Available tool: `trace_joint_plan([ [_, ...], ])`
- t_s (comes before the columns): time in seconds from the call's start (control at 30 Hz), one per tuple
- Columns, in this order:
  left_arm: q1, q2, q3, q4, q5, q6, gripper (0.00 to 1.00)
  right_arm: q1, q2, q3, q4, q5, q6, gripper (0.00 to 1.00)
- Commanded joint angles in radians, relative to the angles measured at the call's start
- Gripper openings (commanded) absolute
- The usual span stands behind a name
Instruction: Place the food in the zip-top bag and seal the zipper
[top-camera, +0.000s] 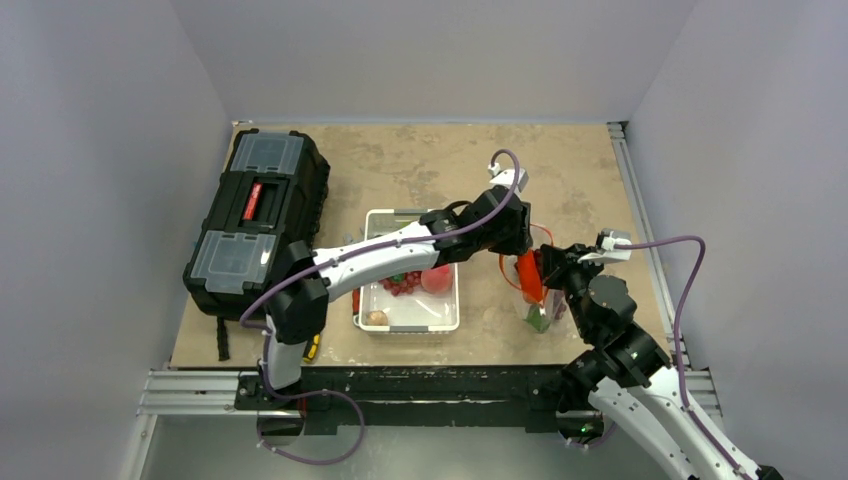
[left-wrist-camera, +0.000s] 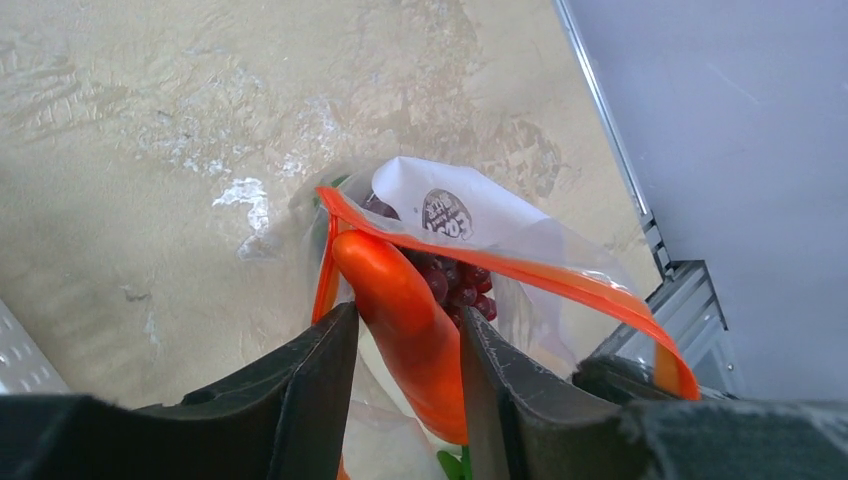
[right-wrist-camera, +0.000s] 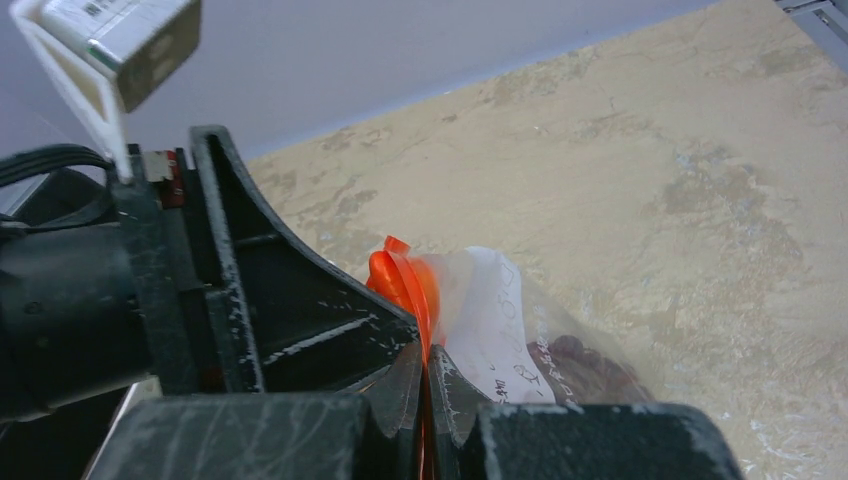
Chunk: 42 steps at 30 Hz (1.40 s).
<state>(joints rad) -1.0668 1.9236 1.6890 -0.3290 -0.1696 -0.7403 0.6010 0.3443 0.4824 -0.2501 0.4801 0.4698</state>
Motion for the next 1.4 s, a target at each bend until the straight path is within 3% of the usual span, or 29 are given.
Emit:
trace_joint_plan([
  [0.0, 0.0, 0.051, 0.064, 0.033, -0.016, -0.025, 0.4, 0.002, -0.01, -0.002, 0.048, 0.004, -0.009, 0.0],
  [0.17, -0.001, 0.105, 0.09, 0.056, 0.098, -0.053, 0.34, 0.002, -0.011, 0.0, 0.047, 0.005, -0.009, 0.0],
  [0.3, -0.003, 0.108, 0.101, 0.081, 0.254, -0.124, 0.18, 0.002, -0.017, -0.001, 0.046, 0.005, -0.008, 0.0],
  [0.57, -0.001, 0.022, 0.032, 0.12, 0.322, -0.297, 0.16, 0.002, -0.014, -0.001, 0.046, 0.005, -0.008, 0.0],
  [0.63, 0.001, 0.039, 0.057, 0.088, 0.342, -0.332, 0.21, 0.002, -0.015, -0.001, 0.047, 0.005, -0.008, 0.0],
  [0.77, 0.002, 0.041, 0.052, 0.007, 0.281, -0.339, 0.41, 0.001, -0.014, -0.002, 0.045, 0.007, -0.008, 0.0],
  [1.1, 0.007, -0.136, 0.005, -0.109, 0.223, -0.137, 0.75, 0.001, -0.005, 0.0, 0.049, -0.003, -0.01, 0.0],
  [1.27, 0.008, -0.218, -0.006, -0.188, 0.174, -0.049, 0.76, 0.002, 0.0, 0.0, 0.049, -0.007, -0.01, 0.0],
  [1.37, 0.012, -0.271, -0.055, -0.206, 0.11, -0.026, 0.64, 0.001, -0.001, 0.0, 0.05, -0.009, -0.009, 0.0],
])
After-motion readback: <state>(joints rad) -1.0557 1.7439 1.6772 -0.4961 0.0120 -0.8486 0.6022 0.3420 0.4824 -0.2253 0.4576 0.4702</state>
